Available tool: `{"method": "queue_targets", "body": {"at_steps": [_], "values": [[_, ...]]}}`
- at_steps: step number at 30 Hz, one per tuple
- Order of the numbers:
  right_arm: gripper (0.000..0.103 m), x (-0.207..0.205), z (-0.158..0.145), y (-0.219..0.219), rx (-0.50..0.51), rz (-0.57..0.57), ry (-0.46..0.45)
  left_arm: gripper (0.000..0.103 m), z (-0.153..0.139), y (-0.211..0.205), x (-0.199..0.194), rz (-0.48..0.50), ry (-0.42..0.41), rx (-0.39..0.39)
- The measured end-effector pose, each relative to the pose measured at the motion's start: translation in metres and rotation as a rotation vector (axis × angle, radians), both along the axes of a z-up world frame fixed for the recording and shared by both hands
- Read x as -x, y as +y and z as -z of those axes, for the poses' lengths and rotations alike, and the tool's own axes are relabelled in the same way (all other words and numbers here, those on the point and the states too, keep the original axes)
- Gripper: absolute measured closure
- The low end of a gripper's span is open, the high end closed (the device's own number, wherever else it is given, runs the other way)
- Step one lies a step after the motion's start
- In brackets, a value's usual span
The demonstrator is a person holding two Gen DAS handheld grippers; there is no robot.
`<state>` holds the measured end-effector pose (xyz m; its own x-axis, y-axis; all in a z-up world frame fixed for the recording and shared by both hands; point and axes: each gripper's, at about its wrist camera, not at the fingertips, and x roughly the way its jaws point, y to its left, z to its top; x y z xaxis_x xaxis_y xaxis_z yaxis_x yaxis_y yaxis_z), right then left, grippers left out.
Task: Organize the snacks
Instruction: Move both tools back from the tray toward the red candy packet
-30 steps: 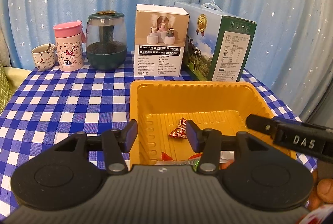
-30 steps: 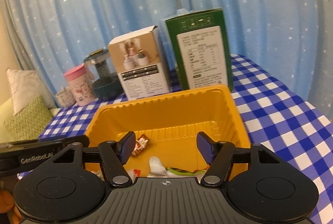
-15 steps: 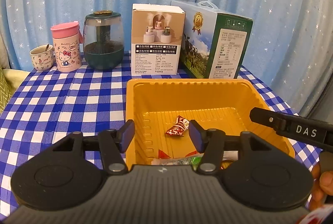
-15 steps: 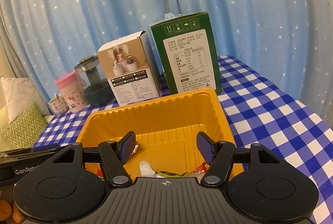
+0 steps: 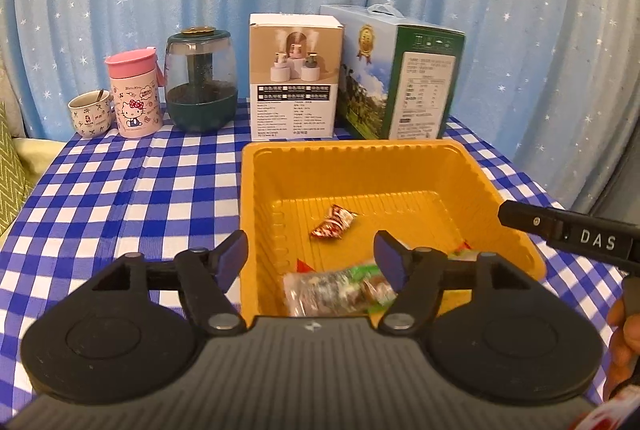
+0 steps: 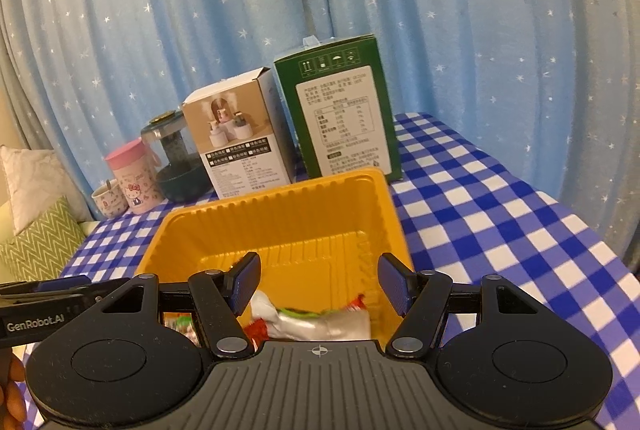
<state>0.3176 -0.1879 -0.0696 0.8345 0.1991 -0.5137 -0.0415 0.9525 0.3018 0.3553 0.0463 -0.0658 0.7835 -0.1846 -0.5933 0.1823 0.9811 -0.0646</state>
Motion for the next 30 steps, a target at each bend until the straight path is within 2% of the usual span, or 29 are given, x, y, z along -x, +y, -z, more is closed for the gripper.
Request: {"method": "queue_targets", "body": {"at_steps": [7,19,23,30], "values": [[0.038,0.034,-0.012,-0.027,0.002,0.030,-0.017,0.024,-0.007,-0.007,0.042,0.016,-0.018,0.001],[0.033,0.103,-0.025,-0.056,0.022,0.015,-0.023,0.020,-0.008,-0.009,0.119,0.005,-0.033,0.016],[0.032,0.125,-0.019,-0.058,0.055,-0.028,-0.015,0.018,-0.004,-0.009,0.142,0.007,-0.027,0.030],[0.032,0.170,0.008,-0.051,0.156,-0.139,-0.011,0.016,0.009,-0.009,0.173,0.014,-0.002,0.013]]}}
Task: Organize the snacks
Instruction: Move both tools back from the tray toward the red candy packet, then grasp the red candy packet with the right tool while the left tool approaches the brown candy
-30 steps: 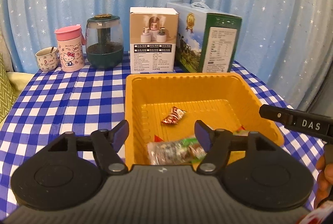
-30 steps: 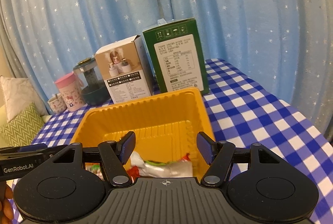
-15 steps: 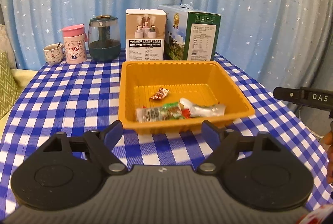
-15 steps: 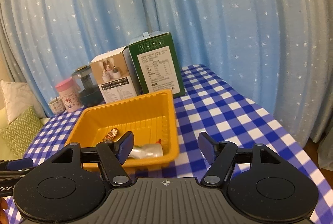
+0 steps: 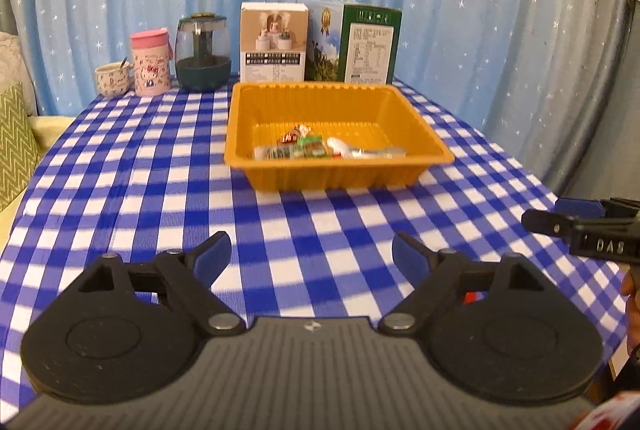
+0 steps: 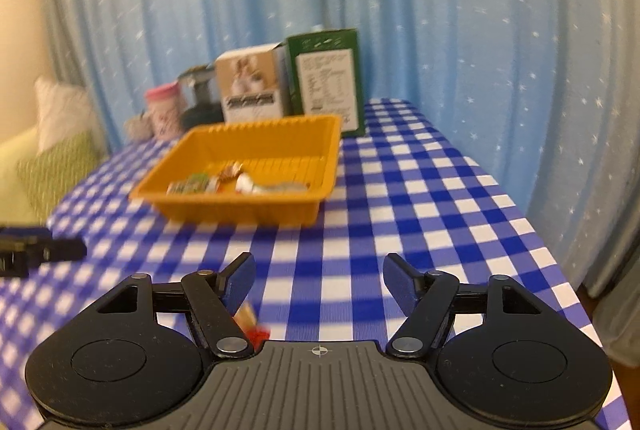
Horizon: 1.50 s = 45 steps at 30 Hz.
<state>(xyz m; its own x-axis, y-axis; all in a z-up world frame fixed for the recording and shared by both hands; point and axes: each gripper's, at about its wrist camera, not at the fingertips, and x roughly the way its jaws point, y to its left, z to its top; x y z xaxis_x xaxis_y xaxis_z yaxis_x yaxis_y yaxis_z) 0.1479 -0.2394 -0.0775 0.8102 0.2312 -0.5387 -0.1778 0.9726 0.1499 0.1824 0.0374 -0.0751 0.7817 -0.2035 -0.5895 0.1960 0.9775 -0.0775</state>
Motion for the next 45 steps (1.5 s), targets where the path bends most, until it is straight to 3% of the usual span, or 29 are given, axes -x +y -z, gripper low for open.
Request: {"method": "queue_targets", "body": {"at_steps": [8,25,27,29,36,45], "values": [[0.032,0.022,0.026,0.027,0.149,-0.195,-0.017,0.013,0.023,0.006,0.020,-0.024,0.053,-0.003],[0.033,0.004,0.068,0.083,0.453,-0.507,-0.035,0.012,0.036,0.007,0.006,-0.030,0.117,0.032],[0.039,0.000,0.070,0.086,0.479,-0.525,-0.042,0.012,0.037,0.007,0.006,-0.031,0.120,0.031],[0.052,-0.003,0.073,0.089,0.495,-0.537,-0.037,0.012,0.039,0.008,0.005,-0.037,0.126,0.038],[0.057,-0.010,0.078,0.089,0.537,-0.556,-0.018,0.012,0.041,0.006,0.002,-0.038,0.135,0.046],[0.073,-0.004,0.079,0.093,0.559,-0.562,-0.015,0.012,0.044,0.002,-0.001,-0.033,0.142,0.045]]}}
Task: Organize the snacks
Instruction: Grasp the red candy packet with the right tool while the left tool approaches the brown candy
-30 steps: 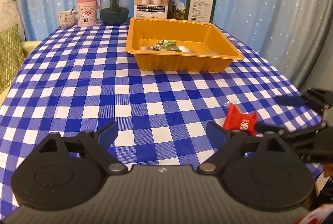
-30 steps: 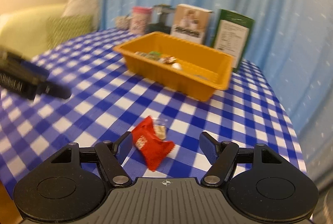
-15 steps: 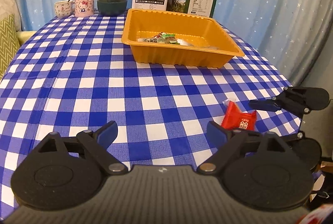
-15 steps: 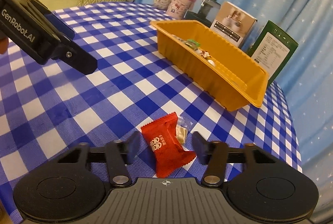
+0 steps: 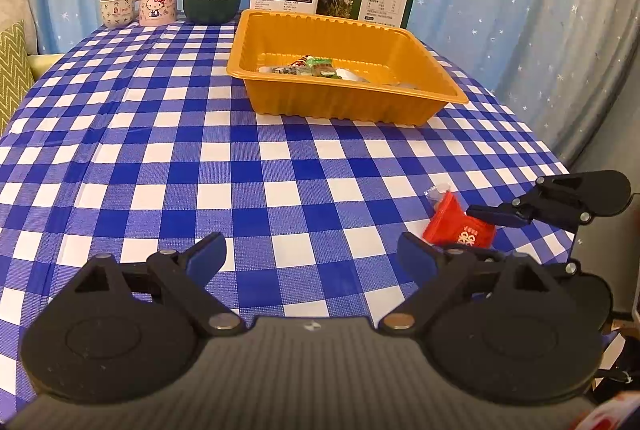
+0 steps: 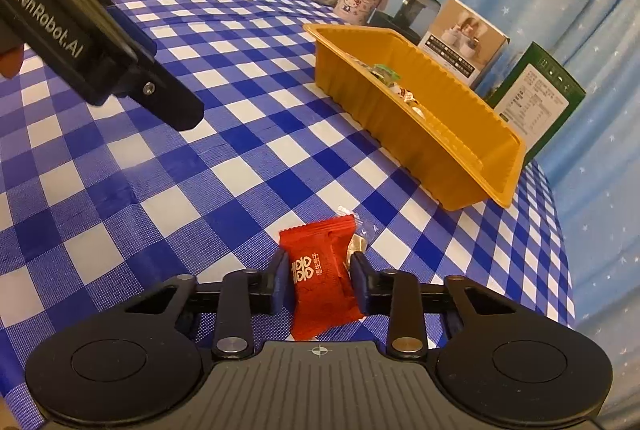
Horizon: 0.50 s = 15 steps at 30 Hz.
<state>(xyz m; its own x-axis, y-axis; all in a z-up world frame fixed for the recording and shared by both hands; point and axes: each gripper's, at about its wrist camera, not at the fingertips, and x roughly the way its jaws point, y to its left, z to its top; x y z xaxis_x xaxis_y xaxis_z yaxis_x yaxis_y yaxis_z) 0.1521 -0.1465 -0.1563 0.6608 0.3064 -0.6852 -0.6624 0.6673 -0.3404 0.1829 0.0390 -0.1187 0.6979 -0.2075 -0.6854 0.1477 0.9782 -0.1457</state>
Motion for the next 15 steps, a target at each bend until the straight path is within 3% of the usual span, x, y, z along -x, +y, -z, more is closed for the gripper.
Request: {"method": "queue_targets", "body": {"at_steps": [2,9,15], "values": [[0.076,-0.002,-0.004,-0.005,-0.038,0.035,0.022,0.012,0.000,0.000,-0.001,0.001,0.000,0.005],[0.077,-0.017,-0.030,-0.043,-0.349,0.255,0.135,0.012,0.001,-0.008,-0.003,0.020,-0.003,0.012],[0.077,-0.034,-0.037,-0.080,-0.480,0.505,0.180,0.012,0.000,-0.030,-0.010,0.089,-0.028,0.011]]}}
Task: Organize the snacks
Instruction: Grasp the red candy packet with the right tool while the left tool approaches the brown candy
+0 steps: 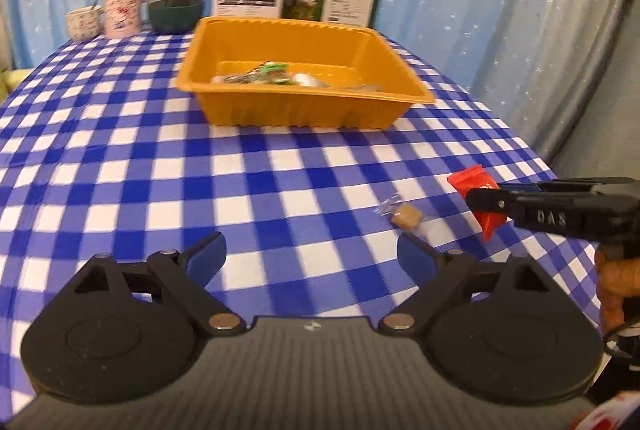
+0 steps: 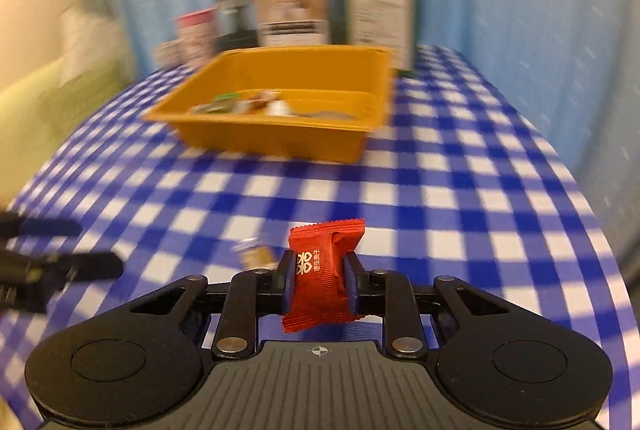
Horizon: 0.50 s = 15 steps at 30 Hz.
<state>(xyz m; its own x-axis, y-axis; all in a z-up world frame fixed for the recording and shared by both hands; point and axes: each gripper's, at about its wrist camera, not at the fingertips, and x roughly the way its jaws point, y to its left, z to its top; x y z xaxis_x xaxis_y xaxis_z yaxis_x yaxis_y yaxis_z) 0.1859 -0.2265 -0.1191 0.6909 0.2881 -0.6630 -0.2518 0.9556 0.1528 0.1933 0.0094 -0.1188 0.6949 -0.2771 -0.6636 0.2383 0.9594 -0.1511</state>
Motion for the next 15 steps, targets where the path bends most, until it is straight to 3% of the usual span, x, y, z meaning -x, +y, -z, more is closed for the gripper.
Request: {"method": "queue_targets", "body": {"at_steps": [4,15], "values": [[0.077,-0.005,-0.003,-0.020,-0.049,0.113,0.034,0.014,0.002,-0.018,-0.010,0.058,-0.017,-0.008],[0.077,-0.010,-0.008,-0.048,-0.159,0.213,0.067,0.029,0.025,-0.060,-0.047,0.271,-0.028,-0.113]]}}
